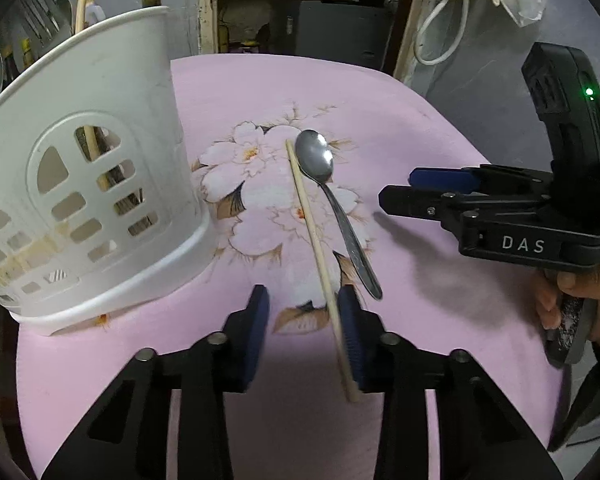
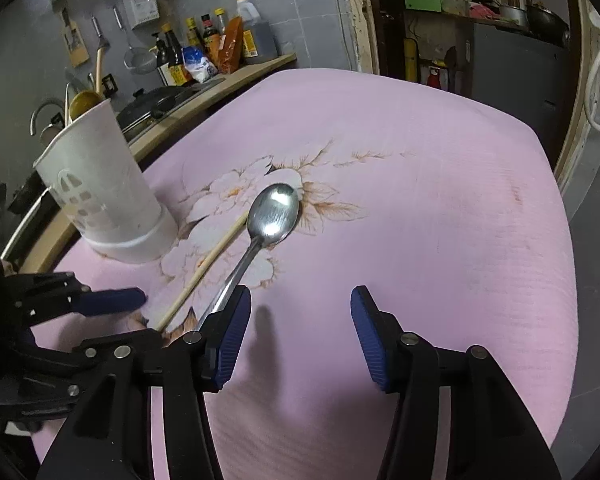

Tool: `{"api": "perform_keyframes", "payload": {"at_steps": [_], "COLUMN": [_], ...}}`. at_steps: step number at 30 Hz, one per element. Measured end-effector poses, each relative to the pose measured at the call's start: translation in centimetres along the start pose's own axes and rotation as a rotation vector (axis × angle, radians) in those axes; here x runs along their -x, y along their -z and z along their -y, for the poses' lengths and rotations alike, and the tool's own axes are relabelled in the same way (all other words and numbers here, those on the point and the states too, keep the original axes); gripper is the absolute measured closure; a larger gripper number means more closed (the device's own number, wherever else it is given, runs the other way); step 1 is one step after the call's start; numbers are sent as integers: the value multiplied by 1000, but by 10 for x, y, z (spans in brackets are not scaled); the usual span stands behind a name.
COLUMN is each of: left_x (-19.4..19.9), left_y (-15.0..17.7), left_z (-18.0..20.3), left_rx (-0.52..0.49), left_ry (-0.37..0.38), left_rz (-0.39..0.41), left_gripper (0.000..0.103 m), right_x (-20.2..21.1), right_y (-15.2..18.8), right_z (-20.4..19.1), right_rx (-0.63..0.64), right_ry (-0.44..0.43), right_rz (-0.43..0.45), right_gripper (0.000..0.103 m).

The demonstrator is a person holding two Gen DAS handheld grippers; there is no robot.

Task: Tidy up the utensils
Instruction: 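Move the right tool back to the silver spoon on the cloth, then grasp the silver spoon by its handle with the right tool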

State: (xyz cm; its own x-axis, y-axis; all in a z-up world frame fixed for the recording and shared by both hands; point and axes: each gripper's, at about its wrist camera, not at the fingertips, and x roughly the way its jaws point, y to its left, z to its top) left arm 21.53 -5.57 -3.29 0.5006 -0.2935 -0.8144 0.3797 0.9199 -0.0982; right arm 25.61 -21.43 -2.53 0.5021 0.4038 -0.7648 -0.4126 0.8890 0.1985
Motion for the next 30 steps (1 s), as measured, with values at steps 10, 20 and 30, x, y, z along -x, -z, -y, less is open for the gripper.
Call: {"api": "perform_keyframes", "payload": {"at_steps": [10,20,30], "left_x": [15,48,62], "left_y": [13,44,54], "left_z": [-21,-33,-30], "left_rx": [82,154,136], "left_ry": [-7,69,85], "left_rz": [16,-6,-36], "left_gripper": [97,99,99], "right_x": [-29,-59,-52], "right_y": [-23,-48,-36], "right_z": [-10,-22,-24], "right_rx": [11,-38,-38], "right_ry": [0,35,37], "right_rz": [-17,-12,5], "right_gripper": [53,45,69]}}
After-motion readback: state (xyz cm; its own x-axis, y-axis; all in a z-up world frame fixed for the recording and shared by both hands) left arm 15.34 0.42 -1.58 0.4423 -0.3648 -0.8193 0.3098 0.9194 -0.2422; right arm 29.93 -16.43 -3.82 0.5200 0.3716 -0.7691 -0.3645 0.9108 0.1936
